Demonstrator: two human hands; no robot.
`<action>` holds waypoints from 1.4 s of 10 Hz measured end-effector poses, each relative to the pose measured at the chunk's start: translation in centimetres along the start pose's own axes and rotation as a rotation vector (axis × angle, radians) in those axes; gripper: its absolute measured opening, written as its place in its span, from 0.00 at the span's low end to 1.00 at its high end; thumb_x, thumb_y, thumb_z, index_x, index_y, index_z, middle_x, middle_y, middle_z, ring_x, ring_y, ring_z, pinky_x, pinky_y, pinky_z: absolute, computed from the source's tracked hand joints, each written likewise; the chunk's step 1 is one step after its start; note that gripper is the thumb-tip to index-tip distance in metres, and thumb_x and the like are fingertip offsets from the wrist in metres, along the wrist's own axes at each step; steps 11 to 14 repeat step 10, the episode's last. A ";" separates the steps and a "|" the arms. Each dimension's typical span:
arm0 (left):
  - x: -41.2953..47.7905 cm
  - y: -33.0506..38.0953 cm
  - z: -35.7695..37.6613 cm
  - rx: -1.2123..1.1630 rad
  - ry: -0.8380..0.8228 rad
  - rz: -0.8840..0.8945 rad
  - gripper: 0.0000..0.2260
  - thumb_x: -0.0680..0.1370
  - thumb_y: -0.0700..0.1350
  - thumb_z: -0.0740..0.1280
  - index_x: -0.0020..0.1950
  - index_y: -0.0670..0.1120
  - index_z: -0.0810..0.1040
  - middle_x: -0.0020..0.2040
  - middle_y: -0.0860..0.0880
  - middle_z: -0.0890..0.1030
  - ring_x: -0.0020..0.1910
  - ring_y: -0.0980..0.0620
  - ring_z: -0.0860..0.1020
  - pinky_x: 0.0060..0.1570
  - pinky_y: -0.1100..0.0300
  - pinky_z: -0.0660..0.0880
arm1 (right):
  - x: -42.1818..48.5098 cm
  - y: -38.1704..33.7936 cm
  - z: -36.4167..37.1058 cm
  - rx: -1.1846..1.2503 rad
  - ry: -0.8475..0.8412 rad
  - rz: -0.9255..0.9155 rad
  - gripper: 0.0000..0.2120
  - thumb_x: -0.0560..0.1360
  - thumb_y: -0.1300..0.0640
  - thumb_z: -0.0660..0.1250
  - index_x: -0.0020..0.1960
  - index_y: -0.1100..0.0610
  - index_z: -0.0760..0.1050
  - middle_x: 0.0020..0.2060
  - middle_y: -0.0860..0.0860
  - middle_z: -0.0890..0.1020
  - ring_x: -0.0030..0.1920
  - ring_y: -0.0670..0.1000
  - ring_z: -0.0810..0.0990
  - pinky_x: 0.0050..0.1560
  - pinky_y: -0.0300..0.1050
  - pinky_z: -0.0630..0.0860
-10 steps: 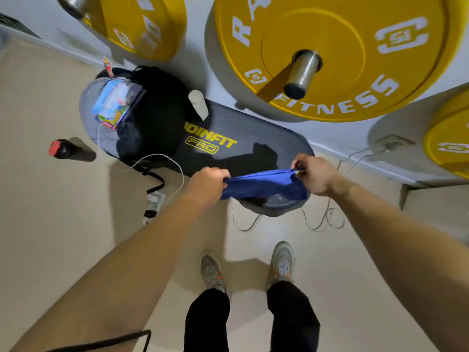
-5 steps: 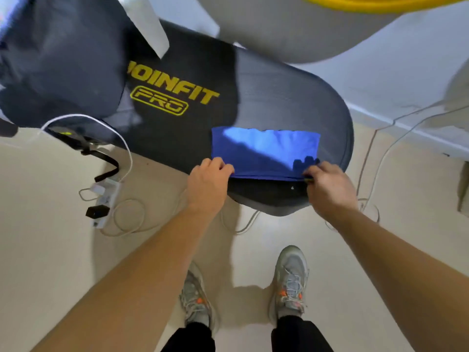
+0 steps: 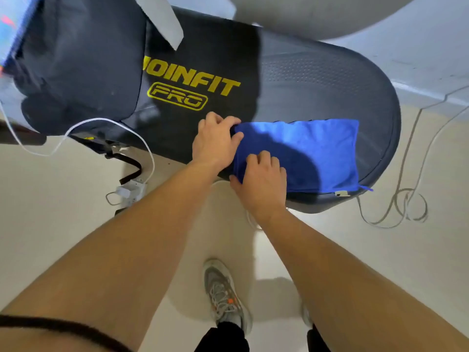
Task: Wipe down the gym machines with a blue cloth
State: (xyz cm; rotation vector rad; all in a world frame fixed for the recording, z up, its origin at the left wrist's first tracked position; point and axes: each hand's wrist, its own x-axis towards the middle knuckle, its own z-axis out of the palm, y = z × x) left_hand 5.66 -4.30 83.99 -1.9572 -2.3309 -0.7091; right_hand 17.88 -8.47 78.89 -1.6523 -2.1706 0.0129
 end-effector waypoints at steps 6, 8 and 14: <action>-1.6 2.1 0.7 -0.538 0.017 -0.095 0.06 0.73 0.42 0.71 0.43 0.50 0.76 0.40 0.55 0.79 0.38 0.60 0.77 0.37 0.69 0.73 | -0.8 5.1 -0.2 0.648 -0.105 0.307 0.12 0.72 0.67 0.62 0.52 0.54 0.73 0.48 0.48 0.80 0.47 0.51 0.76 0.45 0.42 0.69; -0.8 4.6 2.2 -0.599 -0.016 -0.008 0.06 0.74 0.40 0.70 0.51 0.44 0.80 0.47 0.49 0.82 0.40 0.63 0.76 0.39 0.79 0.66 | 0.5 7.1 0.6 0.574 0.010 0.349 0.16 0.72 0.69 0.60 0.58 0.59 0.75 0.52 0.57 0.80 0.48 0.56 0.76 0.46 0.44 0.70; -1.6 3.0 2.0 -0.281 -0.148 -0.062 0.17 0.80 0.50 0.63 0.69 0.51 0.73 0.66 0.51 0.77 0.62 0.48 0.76 0.60 0.53 0.74 | 1.1 7.7 0.4 0.330 0.082 0.301 0.19 0.77 0.56 0.65 0.67 0.57 0.72 0.59 0.55 0.77 0.55 0.59 0.77 0.52 0.53 0.78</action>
